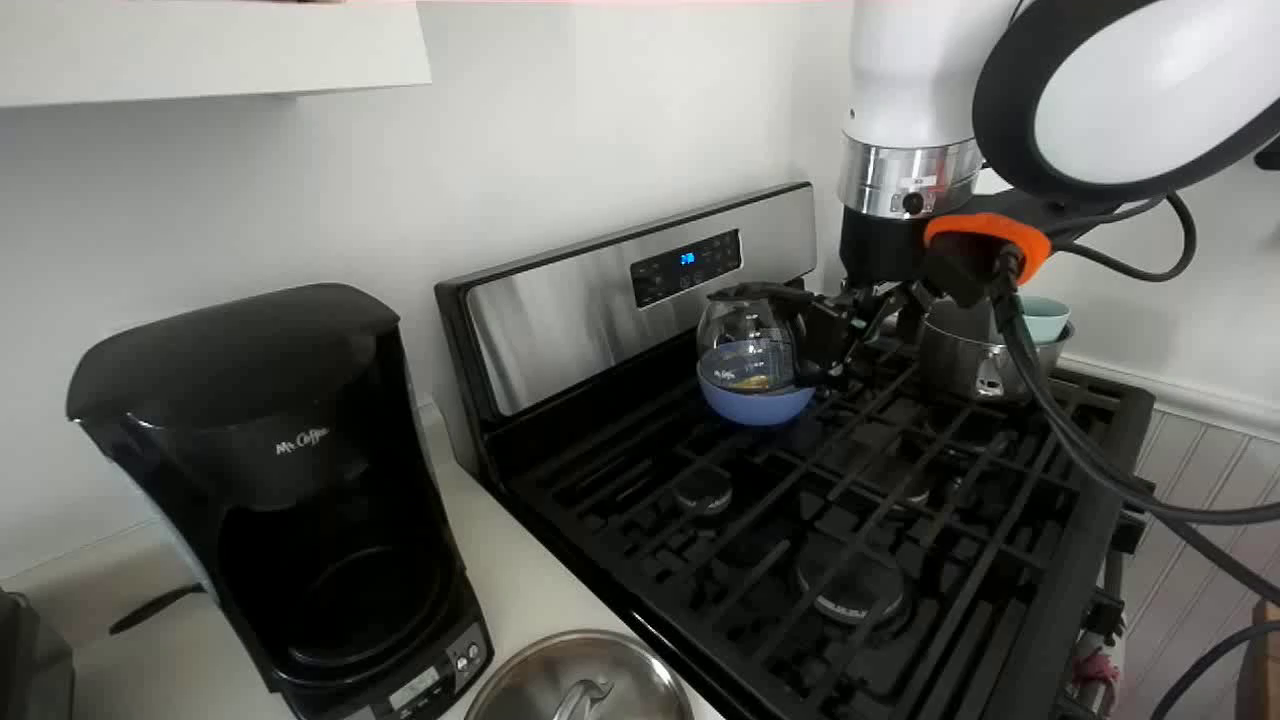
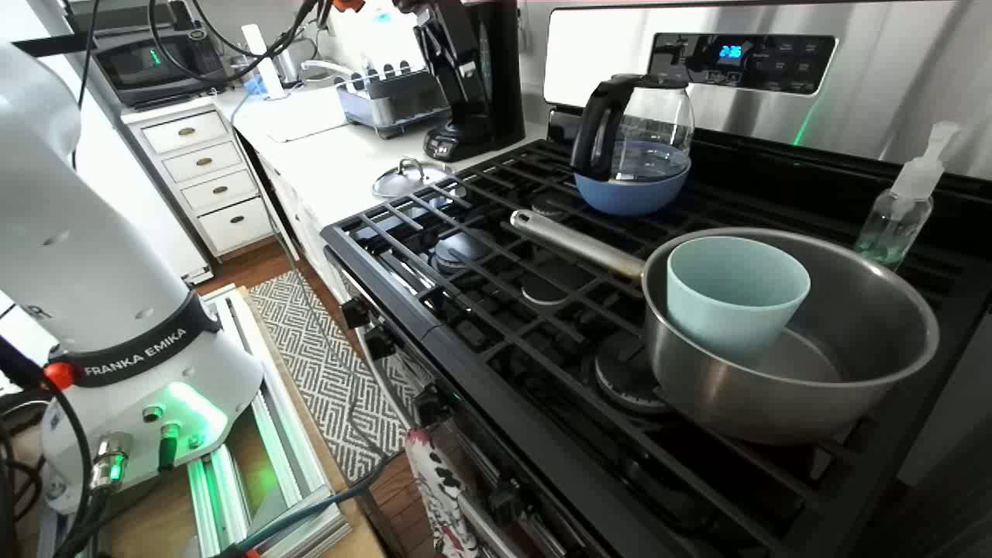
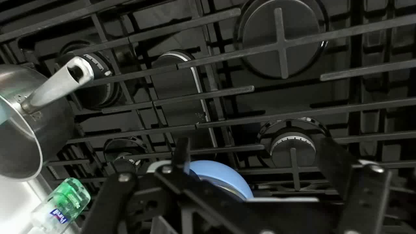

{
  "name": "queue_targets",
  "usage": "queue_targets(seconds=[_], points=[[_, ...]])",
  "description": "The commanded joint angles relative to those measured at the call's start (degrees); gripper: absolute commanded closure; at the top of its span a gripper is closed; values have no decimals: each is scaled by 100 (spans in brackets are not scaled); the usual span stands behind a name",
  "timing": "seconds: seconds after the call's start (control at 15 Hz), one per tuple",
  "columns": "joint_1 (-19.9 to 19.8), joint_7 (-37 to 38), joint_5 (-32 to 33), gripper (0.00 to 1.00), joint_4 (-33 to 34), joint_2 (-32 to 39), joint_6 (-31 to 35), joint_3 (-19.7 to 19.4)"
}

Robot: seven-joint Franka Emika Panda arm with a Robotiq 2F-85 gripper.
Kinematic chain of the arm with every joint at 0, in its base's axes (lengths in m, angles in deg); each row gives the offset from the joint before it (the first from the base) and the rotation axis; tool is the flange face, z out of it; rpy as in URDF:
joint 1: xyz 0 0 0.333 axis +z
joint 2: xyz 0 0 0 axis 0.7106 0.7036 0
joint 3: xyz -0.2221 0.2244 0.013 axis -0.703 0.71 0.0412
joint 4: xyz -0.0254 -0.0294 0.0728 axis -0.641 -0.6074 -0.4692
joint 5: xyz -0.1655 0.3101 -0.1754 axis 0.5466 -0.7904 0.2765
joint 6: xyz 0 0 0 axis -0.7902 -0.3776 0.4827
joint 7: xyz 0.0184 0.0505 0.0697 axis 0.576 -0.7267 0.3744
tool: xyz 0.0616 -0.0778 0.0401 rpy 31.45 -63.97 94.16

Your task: Put the glass coffee pot on the stove

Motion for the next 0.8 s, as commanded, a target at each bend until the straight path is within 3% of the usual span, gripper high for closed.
queue_targets(seconds=[0.0, 0.4, 0.73], points=[[159, 43, 64, 0, 13, 10, -30, -155], [-7, -842, -151, 0, 365, -23, 120, -1050], [16, -1807, -645, 0, 1007, 605, 421, -1759]])
